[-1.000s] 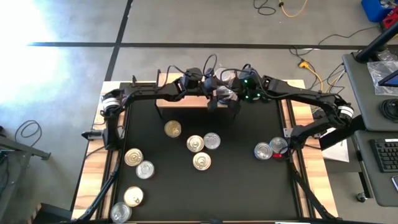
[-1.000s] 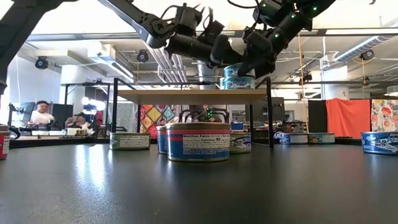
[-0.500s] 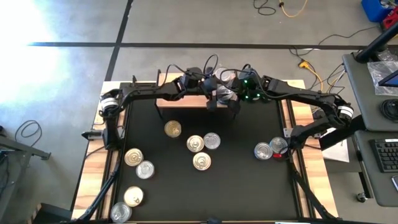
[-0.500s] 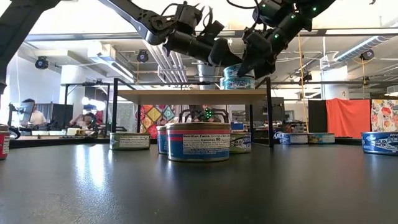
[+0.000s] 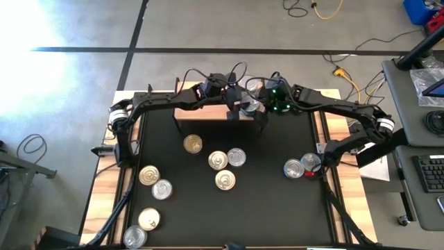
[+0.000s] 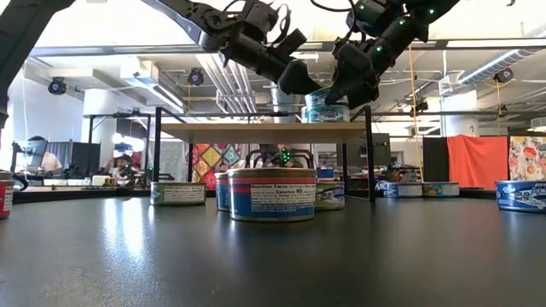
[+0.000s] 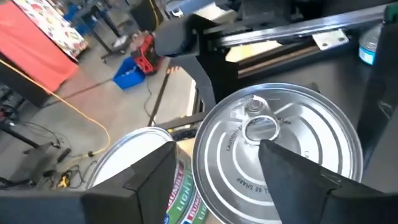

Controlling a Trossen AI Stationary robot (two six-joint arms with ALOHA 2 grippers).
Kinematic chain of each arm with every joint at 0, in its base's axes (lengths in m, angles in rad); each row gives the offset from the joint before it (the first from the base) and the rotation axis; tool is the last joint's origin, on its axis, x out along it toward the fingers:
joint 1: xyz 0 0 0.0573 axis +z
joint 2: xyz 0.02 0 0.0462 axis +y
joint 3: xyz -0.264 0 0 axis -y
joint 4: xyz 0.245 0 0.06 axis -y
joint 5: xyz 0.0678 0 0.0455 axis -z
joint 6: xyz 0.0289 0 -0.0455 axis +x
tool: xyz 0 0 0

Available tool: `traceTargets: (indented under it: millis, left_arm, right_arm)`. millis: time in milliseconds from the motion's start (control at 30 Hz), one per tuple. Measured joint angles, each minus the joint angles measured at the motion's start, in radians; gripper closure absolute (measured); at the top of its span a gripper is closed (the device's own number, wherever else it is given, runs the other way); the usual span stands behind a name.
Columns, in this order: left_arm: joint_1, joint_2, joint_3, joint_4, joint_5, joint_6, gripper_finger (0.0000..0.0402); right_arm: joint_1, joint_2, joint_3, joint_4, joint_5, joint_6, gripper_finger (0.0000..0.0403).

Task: Stack canned seafood by type on shelf
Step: Stack the light blue tuna can on top of the light blue tuna can on the shelf

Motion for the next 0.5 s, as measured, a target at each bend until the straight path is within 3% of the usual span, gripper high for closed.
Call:
traceTargets:
  millis: [200, 333, 500]
  left_arm:
    - [0.015, 0.012, 0.158, -0.23, 0.149, -0.072, 0.024]
    - [0.029, 0.024, 0.264, -0.379, 0.181, -0.106, 0.0282]
    - [0.031, 0.022, 0.331, -0.414, 0.422, -0.125, 0.0332]
  right_arm:
    - [0.001, 0.0, 0.0, -0.002, -0.002, -0.01, 0.0003]
    - [0.001, 0.0, -0.001, 0.002, 0.0, -0.007, 0.0003]
    - [-0.001, 0.0, -0.006, -0.003, 0.009, 0.0, 0.0003]
